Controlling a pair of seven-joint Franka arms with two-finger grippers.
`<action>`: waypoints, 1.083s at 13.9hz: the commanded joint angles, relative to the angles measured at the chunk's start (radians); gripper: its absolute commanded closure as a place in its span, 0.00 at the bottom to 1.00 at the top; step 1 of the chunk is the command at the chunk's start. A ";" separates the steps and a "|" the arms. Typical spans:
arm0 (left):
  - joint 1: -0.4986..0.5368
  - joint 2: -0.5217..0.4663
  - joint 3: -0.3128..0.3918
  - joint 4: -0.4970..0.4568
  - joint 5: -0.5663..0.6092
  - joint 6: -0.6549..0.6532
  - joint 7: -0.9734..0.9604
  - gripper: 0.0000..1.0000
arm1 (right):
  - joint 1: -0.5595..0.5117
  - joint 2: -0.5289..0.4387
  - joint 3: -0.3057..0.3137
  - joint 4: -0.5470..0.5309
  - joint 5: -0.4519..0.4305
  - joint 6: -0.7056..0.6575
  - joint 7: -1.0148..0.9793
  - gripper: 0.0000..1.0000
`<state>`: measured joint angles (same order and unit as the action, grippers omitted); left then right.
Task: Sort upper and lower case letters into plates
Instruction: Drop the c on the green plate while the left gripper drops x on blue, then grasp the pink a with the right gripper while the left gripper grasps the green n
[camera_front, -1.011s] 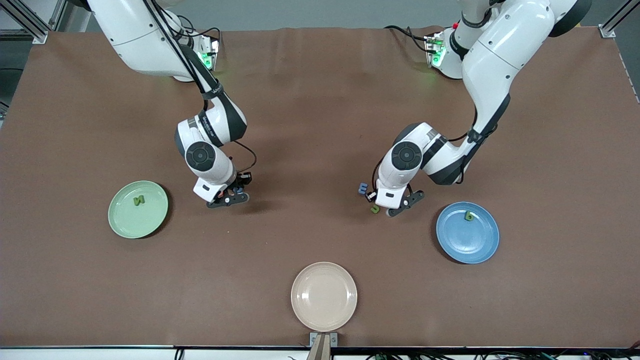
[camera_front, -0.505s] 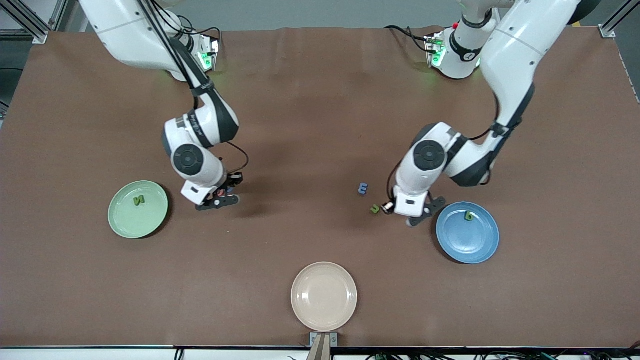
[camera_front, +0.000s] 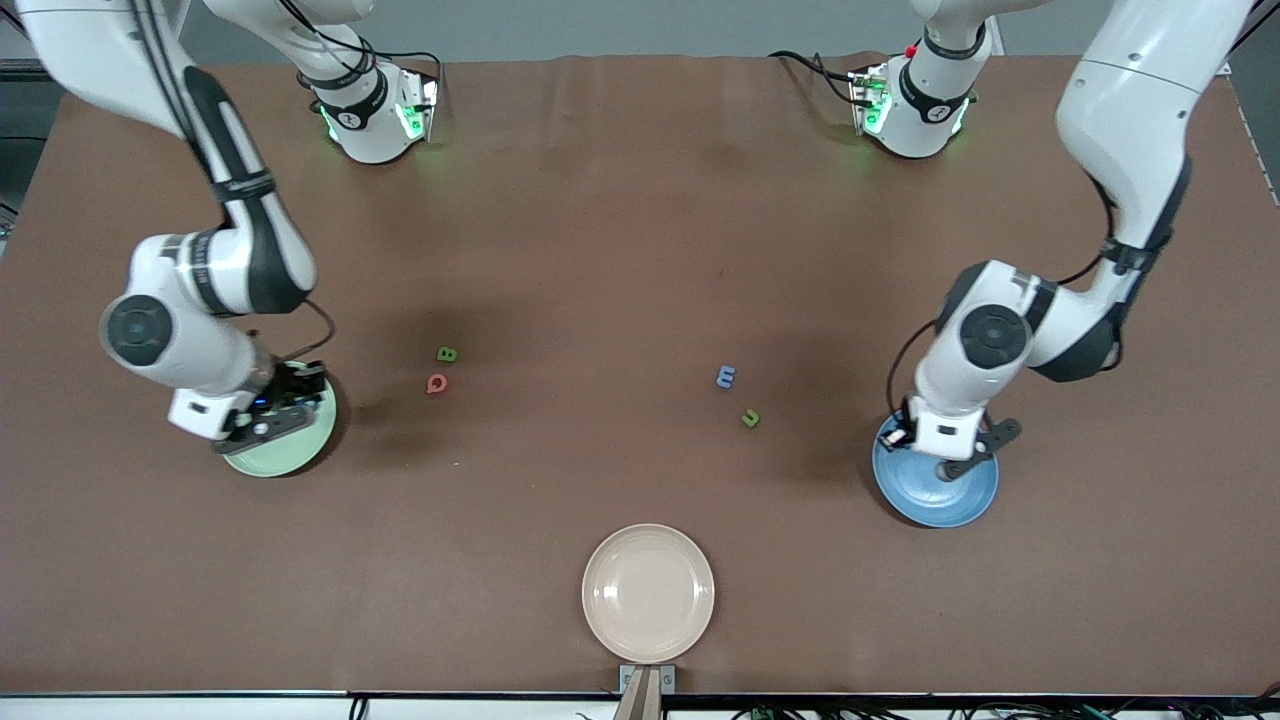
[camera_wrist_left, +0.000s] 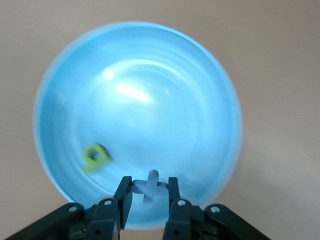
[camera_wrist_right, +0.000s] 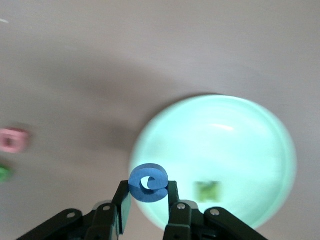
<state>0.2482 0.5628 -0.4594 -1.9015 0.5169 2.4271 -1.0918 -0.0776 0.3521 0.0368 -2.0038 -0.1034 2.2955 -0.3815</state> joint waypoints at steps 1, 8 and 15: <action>0.029 0.008 -0.013 -0.014 0.020 0.012 0.035 0.94 | -0.083 0.033 0.025 -0.026 -0.019 0.059 -0.051 0.82; 0.013 0.023 -0.015 0.019 0.002 -0.005 -0.010 0.00 | -0.083 0.171 0.025 0.043 -0.007 0.085 0.142 0.82; -0.004 0.014 -0.174 0.099 -0.011 -0.192 -0.022 0.00 | -0.079 0.191 0.025 0.068 -0.006 0.081 0.151 0.45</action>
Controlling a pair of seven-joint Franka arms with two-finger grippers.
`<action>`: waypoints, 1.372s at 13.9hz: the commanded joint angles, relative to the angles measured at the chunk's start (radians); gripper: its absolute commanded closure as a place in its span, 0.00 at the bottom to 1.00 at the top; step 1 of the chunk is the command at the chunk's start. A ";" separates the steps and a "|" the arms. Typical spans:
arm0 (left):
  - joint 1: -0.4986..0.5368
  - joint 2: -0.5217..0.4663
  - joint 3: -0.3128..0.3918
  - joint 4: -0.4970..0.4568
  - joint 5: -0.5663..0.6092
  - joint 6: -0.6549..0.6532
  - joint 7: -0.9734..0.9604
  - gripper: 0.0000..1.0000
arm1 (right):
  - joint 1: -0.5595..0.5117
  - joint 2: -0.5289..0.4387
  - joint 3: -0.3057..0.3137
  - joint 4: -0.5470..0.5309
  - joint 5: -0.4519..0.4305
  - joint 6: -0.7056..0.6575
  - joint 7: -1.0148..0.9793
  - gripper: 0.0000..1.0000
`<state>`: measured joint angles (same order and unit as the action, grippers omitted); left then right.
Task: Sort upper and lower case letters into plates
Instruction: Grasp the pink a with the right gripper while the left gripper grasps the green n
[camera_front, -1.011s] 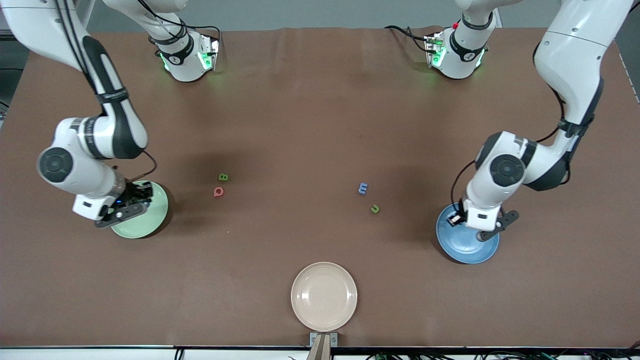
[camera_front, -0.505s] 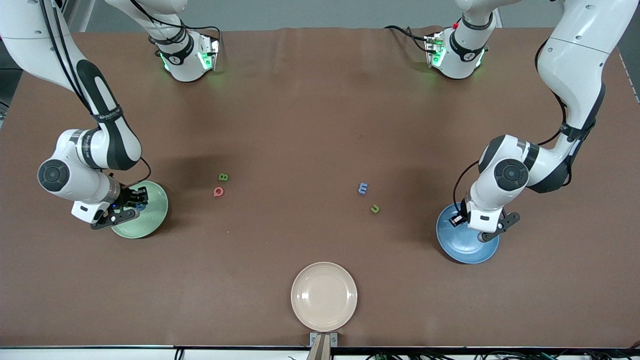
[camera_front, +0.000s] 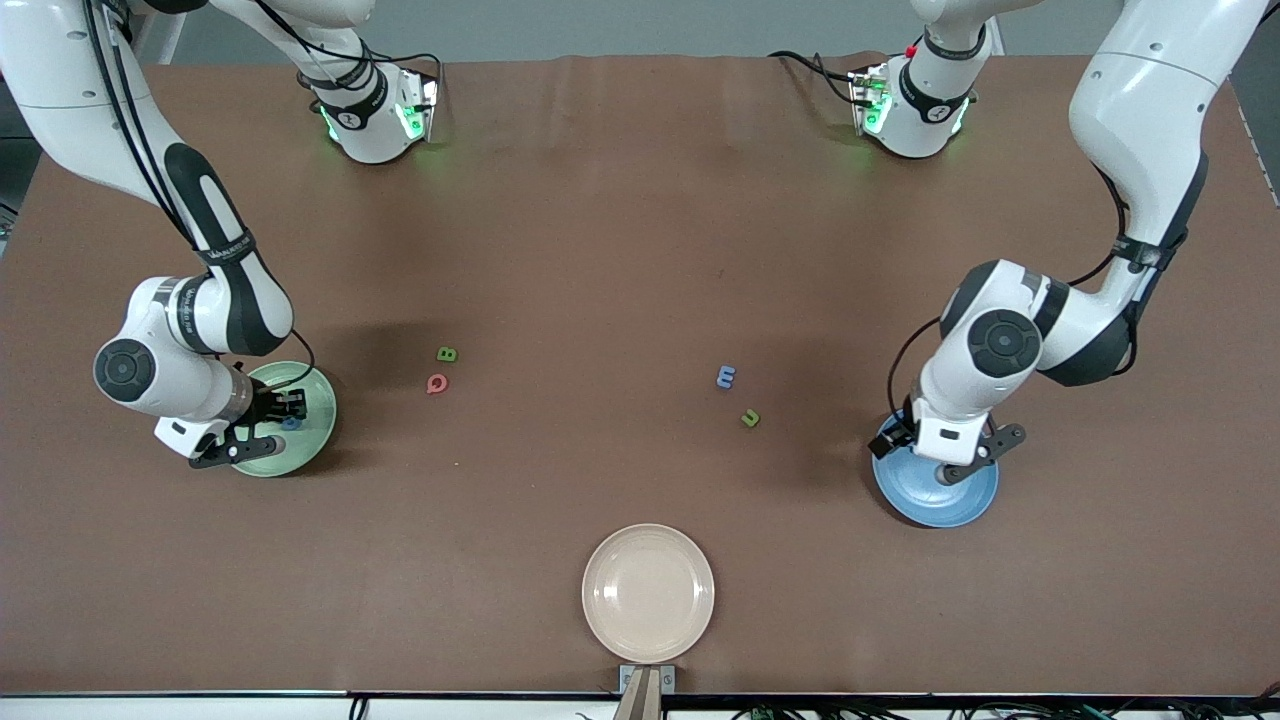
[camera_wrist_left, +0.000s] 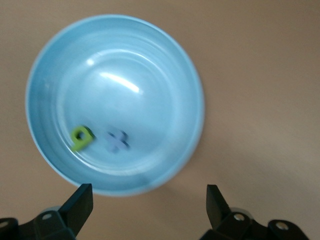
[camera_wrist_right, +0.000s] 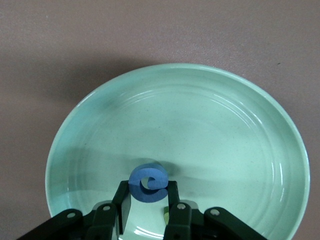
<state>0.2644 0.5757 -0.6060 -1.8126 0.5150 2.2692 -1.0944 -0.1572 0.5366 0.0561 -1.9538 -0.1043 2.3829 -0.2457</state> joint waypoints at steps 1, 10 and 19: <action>-0.055 0.019 -0.031 0.018 -0.009 -0.034 -0.053 0.00 | 0.002 -0.007 0.008 0.021 -0.005 -0.016 0.017 0.00; -0.338 0.236 0.049 0.208 0.005 -0.028 -0.496 0.00 | 0.301 -0.130 0.016 -0.002 0.084 -0.160 0.439 0.00; -0.378 0.254 0.095 0.205 -0.003 0.021 -0.516 0.29 | 0.334 -0.129 0.008 -0.128 0.189 -0.027 0.596 0.01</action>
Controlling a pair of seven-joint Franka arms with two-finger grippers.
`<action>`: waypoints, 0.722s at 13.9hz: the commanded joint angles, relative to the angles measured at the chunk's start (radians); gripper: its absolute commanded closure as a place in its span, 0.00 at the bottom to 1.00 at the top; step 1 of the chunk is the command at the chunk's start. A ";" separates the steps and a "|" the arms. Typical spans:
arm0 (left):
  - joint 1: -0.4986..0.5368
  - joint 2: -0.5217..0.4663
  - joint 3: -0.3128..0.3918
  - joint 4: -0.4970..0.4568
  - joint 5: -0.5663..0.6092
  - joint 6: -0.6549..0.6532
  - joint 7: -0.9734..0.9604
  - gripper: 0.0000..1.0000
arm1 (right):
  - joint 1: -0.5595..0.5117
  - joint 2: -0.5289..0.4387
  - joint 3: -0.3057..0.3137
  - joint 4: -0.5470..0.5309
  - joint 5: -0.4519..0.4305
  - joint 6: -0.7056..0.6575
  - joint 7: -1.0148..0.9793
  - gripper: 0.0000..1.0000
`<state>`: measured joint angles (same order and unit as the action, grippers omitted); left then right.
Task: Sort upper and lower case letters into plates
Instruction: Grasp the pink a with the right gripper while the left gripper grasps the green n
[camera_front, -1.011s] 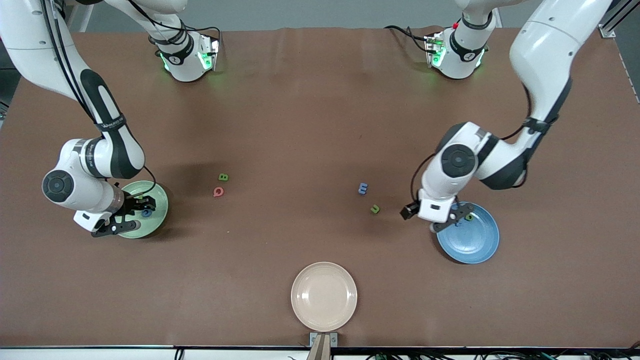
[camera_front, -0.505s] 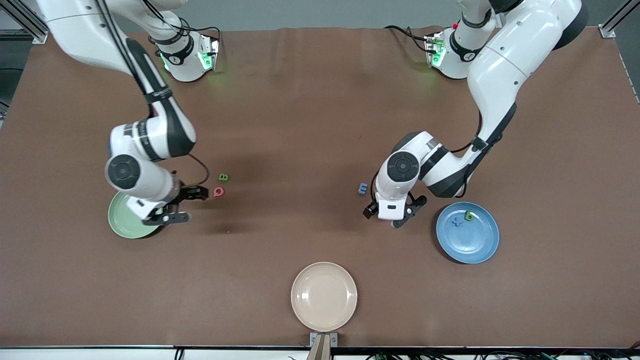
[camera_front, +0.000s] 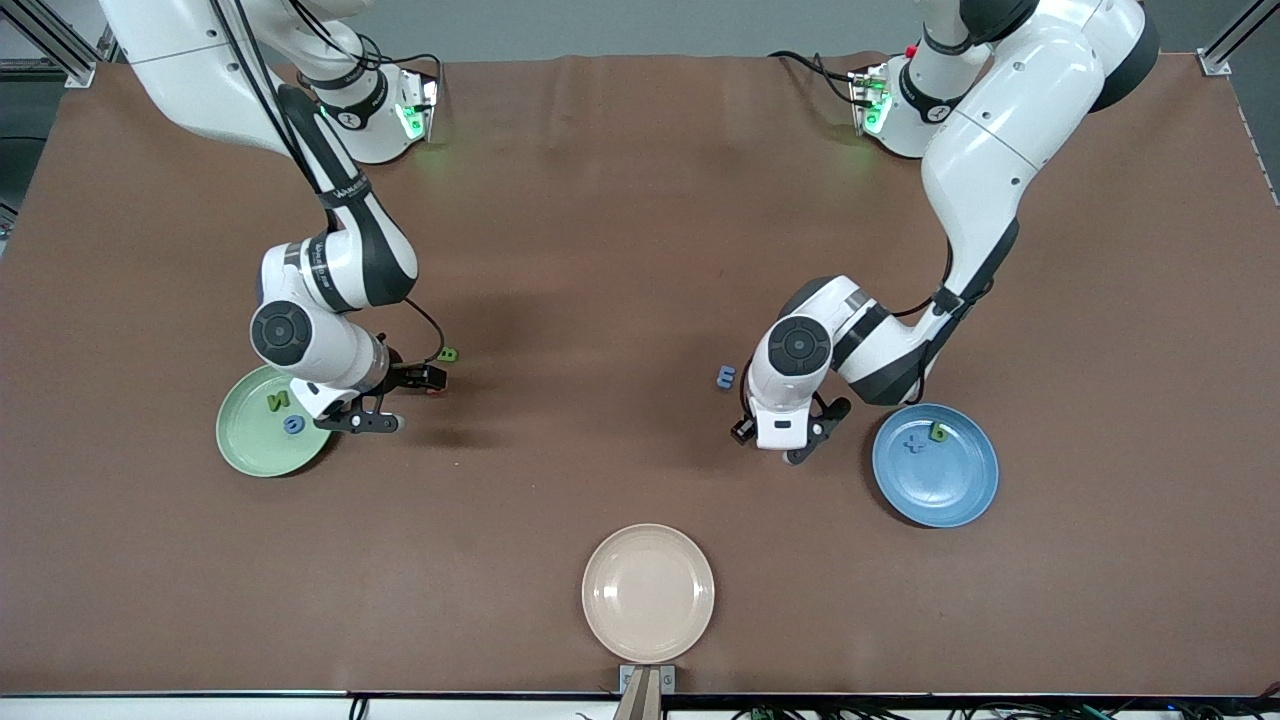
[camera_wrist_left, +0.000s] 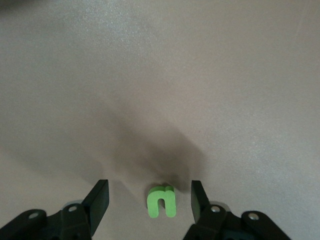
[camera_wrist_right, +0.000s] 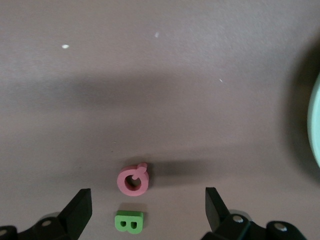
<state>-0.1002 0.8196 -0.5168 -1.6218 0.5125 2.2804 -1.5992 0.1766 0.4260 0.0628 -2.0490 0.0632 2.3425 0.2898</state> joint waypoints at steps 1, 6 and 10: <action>-0.016 0.012 0.006 0.016 -0.003 0.010 -0.011 0.31 | 0.007 -0.019 0.002 -0.036 0.020 0.014 0.115 0.01; -0.023 0.029 0.006 0.019 0.008 0.011 -0.011 0.42 | 0.040 -0.003 0.002 -0.049 0.020 0.101 0.180 0.01; -0.030 0.033 0.008 0.014 0.009 0.011 -0.011 0.86 | 0.044 0.025 0.002 -0.052 0.018 0.126 0.190 0.01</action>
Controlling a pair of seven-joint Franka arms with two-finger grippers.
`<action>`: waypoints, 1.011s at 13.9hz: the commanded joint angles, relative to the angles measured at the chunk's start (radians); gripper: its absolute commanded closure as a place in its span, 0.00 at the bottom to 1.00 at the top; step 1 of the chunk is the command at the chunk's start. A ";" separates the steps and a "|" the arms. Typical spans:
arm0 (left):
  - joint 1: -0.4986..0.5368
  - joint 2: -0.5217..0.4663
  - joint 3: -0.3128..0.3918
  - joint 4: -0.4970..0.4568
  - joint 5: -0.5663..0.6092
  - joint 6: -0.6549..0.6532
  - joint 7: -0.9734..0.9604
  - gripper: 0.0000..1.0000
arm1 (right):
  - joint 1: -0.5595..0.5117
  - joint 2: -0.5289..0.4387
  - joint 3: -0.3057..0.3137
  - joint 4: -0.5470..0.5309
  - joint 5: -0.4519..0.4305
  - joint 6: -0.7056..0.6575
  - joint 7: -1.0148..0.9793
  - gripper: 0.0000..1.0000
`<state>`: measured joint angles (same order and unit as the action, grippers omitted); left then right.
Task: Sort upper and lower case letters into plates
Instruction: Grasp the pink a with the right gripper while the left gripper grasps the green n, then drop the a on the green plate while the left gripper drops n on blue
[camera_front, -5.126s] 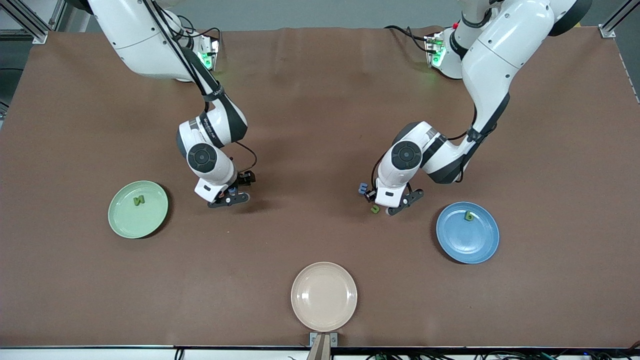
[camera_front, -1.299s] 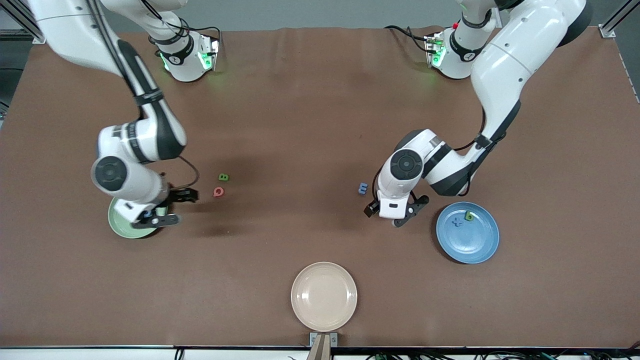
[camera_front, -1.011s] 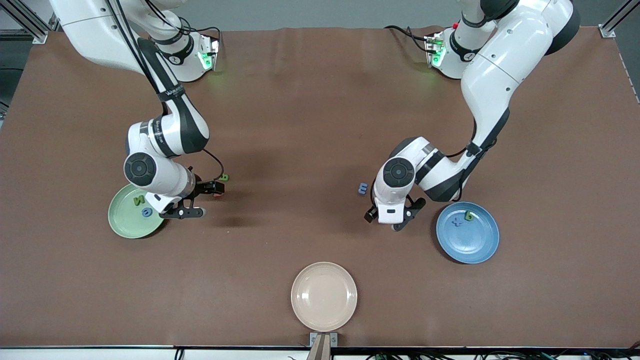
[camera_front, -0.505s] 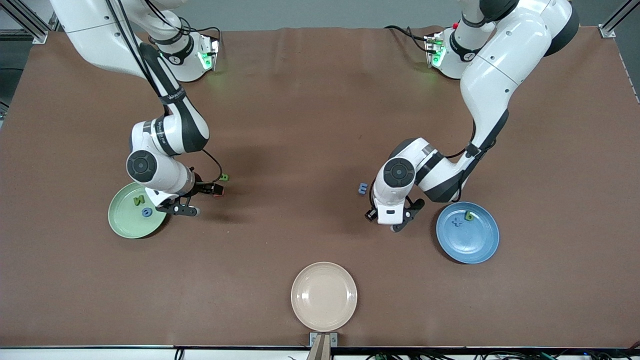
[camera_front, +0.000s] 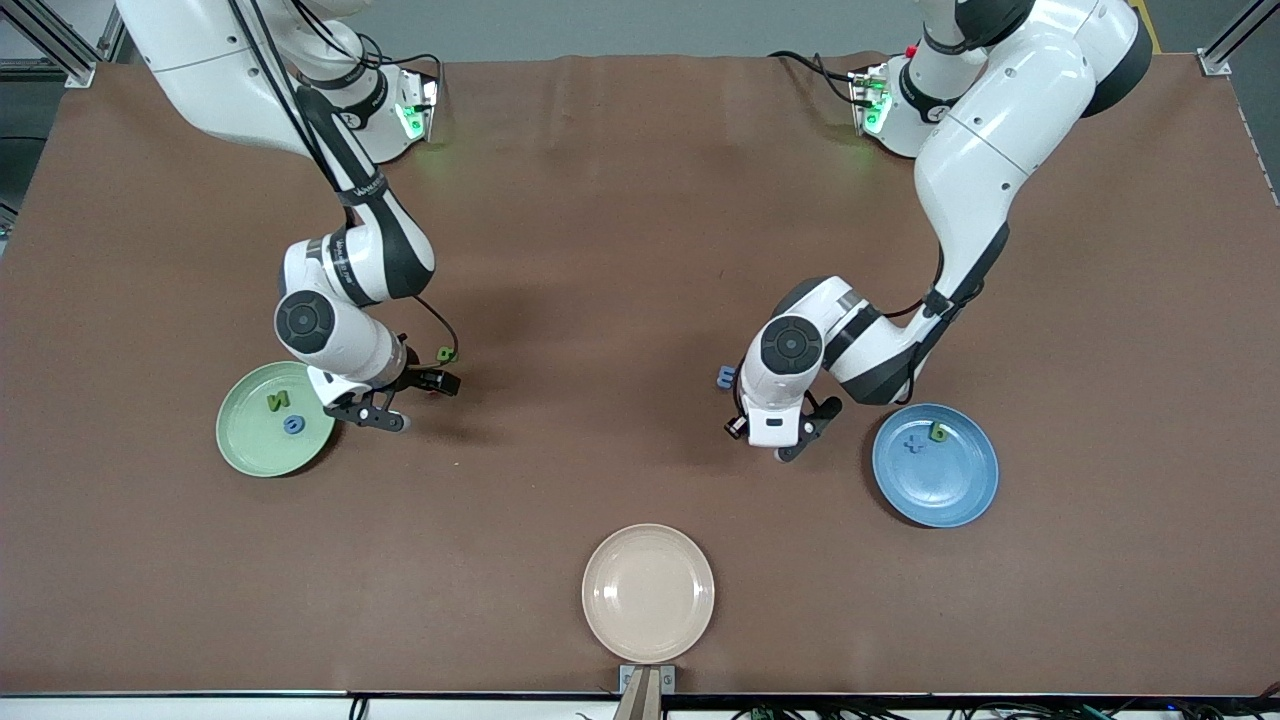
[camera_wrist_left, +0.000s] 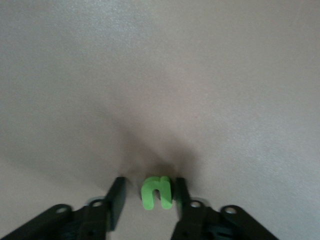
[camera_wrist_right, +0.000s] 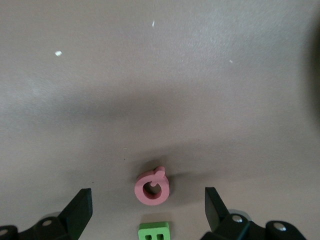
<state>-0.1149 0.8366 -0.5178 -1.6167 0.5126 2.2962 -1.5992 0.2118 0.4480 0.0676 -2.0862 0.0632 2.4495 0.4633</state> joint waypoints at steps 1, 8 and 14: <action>-0.014 0.009 0.009 0.009 0.010 -0.004 -0.008 0.97 | 0.014 0.005 -0.003 -0.015 0.018 0.016 0.021 0.01; -0.002 -0.025 -0.002 0.024 0.070 -0.011 0.022 1.00 | 0.050 0.035 -0.006 -0.015 0.010 0.013 0.060 0.11; 0.009 -0.048 -0.022 0.139 0.052 -0.145 0.044 1.00 | 0.038 0.041 -0.009 -0.014 0.000 0.019 0.060 0.20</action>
<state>-0.1117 0.8116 -0.5323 -1.5038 0.5690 2.2066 -1.5824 0.2530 0.4899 0.0570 -2.0881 0.0629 2.4525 0.5072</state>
